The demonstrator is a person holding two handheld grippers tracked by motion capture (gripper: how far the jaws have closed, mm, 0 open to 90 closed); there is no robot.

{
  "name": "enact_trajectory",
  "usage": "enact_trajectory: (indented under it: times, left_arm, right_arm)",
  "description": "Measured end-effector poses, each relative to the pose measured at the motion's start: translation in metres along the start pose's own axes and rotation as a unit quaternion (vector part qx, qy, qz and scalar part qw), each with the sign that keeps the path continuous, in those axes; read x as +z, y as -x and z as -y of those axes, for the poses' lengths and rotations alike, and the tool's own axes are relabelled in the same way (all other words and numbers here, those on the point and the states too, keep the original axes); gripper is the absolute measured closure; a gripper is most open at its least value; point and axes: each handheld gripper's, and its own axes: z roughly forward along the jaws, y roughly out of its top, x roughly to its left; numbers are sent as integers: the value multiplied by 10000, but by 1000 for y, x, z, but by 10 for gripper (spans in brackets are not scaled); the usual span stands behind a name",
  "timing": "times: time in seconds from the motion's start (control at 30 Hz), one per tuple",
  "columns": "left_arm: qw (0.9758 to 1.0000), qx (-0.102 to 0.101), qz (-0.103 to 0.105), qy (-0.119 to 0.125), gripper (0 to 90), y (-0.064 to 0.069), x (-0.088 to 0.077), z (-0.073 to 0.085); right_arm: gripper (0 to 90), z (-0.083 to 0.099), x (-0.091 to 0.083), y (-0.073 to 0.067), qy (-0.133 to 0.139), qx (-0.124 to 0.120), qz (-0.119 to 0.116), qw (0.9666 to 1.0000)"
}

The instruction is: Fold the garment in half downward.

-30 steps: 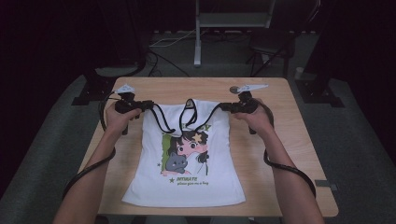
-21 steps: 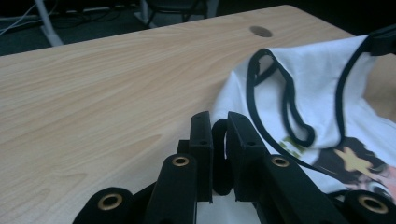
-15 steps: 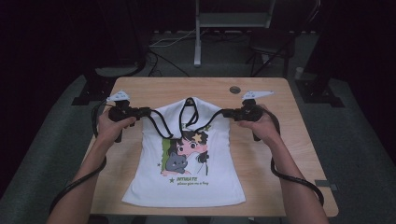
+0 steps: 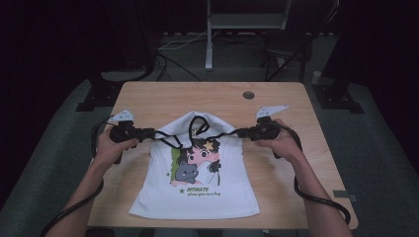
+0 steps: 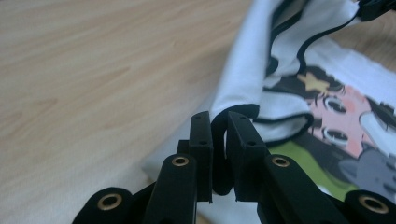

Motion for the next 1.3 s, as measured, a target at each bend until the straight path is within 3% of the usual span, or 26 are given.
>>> enact_trajectory:
  times: [0.13,0.33,0.53,0.77,1.3]
  left_arm:
    - [9997,99,-54,-208,811,2,-1,8]
    - [9987,251,-162,-407,807,7,-3,16]
    - [9969,516,-281,-516,807,15,-5,18]
    - [9970,557,-266,-463,806,22,-11,22]
    - [9966,683,-130,-448,807,39,-24,36]
  right_arm:
    - [827,7,-1,-4,-299,-72,21,9995]
    - [823,17,-2,-9,-526,-159,26,9985]
    - [823,23,-4,-19,-548,-278,41,9981]
    - [822,28,-9,-33,-522,-395,33,9979]
    - [822,44,-15,-47,-480,-400,-18,9980]
